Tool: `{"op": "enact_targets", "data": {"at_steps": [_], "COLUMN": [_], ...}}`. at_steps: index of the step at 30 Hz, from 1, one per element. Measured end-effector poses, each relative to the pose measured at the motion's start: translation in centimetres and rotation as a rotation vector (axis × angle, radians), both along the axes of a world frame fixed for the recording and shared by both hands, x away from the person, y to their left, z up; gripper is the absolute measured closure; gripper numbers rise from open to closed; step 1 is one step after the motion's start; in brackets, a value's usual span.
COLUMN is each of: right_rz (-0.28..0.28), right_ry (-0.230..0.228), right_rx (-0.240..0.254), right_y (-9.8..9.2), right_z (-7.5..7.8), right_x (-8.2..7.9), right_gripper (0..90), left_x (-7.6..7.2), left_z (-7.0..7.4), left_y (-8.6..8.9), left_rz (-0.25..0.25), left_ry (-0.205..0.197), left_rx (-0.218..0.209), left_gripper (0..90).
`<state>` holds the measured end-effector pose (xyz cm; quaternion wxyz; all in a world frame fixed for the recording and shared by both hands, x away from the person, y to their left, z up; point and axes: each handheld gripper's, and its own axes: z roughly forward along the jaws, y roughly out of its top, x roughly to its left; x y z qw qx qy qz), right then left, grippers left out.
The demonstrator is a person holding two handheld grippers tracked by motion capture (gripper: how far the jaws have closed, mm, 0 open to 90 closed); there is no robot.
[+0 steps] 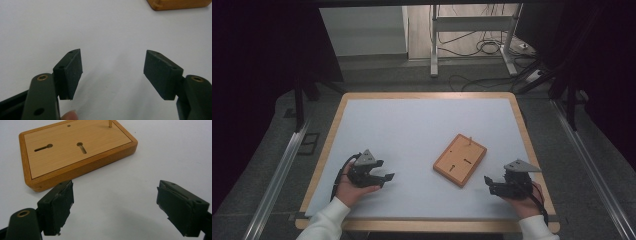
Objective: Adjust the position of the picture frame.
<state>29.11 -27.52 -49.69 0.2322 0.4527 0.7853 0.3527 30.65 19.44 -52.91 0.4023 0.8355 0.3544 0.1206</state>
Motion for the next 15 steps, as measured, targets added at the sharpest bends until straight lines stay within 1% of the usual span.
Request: {"op": "enact_targets", "data": {"at_steps": [4,15], "right_rz": [0.004,0.000], "right_ry": [0.008,0.009], "right_rx": [-0.003,0.000], "right_y": [-0.05,-0.09], "right_z": [-0.11,-0.14], "right_x": [-0.04,0.03], "right_gripper": [15.4,15.8], "left_x": [-0.04,-0.10], "left_z": [0.04,0.09], "left_y": [-0.06,0.12], "left_rz": [-0.003,0.016], "left_ry": [-0.001,-0.002], "left_rx": [0.001,-0.014], "left_gripper": [30.9,30.5]}}
